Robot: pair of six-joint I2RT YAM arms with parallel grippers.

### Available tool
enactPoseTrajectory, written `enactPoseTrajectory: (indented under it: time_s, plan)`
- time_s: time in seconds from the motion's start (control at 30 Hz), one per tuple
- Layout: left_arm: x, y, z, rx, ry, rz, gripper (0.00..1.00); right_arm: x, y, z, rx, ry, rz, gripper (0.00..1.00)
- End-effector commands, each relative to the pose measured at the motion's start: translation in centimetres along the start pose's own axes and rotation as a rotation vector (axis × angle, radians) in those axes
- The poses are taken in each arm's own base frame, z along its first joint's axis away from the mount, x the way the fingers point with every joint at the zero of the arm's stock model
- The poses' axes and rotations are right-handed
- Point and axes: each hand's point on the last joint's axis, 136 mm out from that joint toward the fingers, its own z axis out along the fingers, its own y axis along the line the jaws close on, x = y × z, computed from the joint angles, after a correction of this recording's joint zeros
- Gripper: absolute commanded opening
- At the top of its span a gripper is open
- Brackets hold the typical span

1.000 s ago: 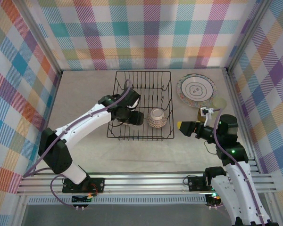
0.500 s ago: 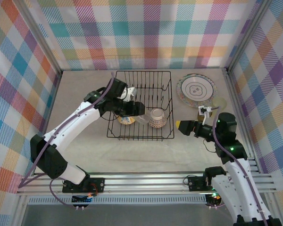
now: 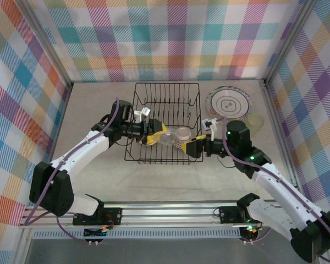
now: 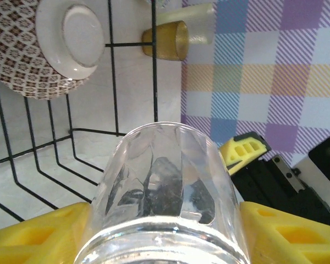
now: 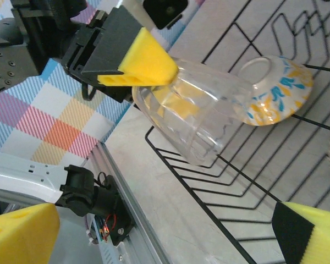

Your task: Unload the mixed dishes from the dish rack

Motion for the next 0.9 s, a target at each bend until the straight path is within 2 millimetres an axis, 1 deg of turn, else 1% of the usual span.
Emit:
enactPoseTrajectory:
  time_s: [0.0,0.13,0.23,0.33,0.5,0.67,0.87]
  plan:
    - [-0.2,-4.3,-1.4,0.183,-0.008,0.049,0.65,-2.7,2.6,1.4,-0.084,-0.046,-0.091,0.99]
    - [-0.3,-4.4,-1.4,0.224,-0.01,0.031,0.65,-2.8,2.9,3.2,-0.104,-0.015,-0.088,0.98]
    - [-0.3,-4.5,-1.3,0.253,-0.008,0.02,0.65,-3.3,3.5,3.8,-0.134,-0.013,-0.085,0.97]
    - [-0.3,-4.2,-1.1,0.261,-0.007,0.007,0.65,-3.6,4.0,4.2,-0.167,-0.014,-0.081,0.95]
    - [-0.4,-4.0,-0.9,0.277,-0.006,0.0,0.65,-3.8,4.5,4.6,-0.204,-0.005,-0.064,0.85]
    - [-0.6,-3.6,-0.5,0.287,-0.005,-0.017,0.65,-3.8,5.1,4.5,-0.234,-0.007,-0.058,0.75]
    - [-1.0,-3.4,-0.2,0.313,-0.006,-0.033,0.65,-3.9,5.4,4.3,-0.252,-0.011,-0.056,0.68]
